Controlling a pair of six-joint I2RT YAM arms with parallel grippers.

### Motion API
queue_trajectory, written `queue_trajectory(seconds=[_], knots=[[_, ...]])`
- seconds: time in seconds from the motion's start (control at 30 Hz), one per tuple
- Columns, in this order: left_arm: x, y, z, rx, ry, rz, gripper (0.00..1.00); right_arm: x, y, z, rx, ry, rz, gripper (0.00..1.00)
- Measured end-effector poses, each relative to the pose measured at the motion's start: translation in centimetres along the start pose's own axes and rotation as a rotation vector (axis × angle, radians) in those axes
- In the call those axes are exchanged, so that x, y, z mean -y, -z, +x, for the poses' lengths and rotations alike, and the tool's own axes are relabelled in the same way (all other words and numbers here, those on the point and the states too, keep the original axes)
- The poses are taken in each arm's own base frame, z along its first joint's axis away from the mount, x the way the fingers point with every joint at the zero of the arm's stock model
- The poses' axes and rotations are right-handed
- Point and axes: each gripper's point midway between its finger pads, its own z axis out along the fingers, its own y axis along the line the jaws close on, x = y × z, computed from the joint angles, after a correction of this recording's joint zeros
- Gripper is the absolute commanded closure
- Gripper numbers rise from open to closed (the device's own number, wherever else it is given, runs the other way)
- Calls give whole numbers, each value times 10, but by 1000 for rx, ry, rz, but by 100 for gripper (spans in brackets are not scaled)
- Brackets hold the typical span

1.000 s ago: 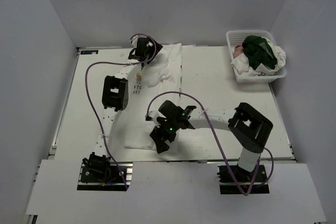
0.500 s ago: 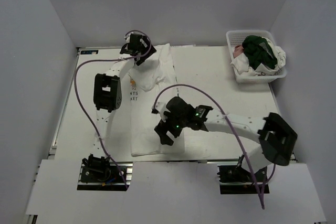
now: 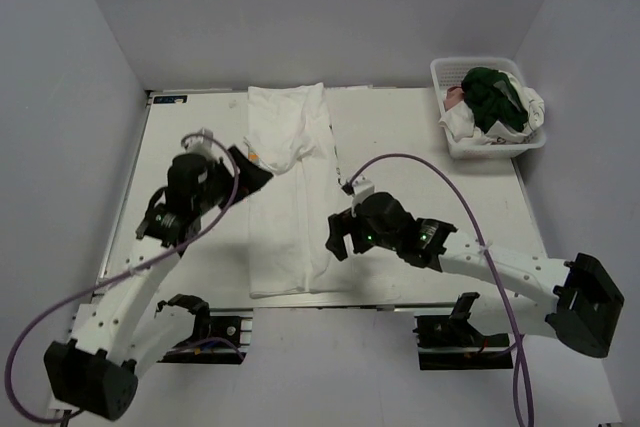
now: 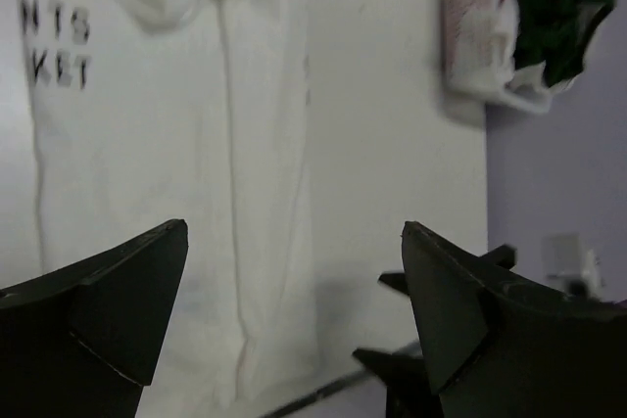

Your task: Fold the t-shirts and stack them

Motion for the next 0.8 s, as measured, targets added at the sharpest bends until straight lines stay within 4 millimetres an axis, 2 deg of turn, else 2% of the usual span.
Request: queue_trajectory(seconds=[0.17, 0.27, 0.33, 0.47, 0.6, 0.8], knots=[[-73, 21, 103, -268, 112, -156, 0, 2, 4, 43, -99, -61, -30, 10], [-107, 34, 146, -413, 143, -278, 0, 0, 0, 65, -180, -86, -51, 10], [-120, 40, 167, -507, 155, -327, 0, -2, -6, 79, -242, -99, -60, 10], [-136, 47, 198, -651, 167, -389, 0, -1, -17, 113, -390, -121, -63, 10], [-144, 65, 223, -739, 171, -404, 7, -10, -19, 114, -417, -145, -95, 10], [-148, 80, 243, -802, 207, -408, 27, -12, -18, 117, -433, -163, -101, 11]])
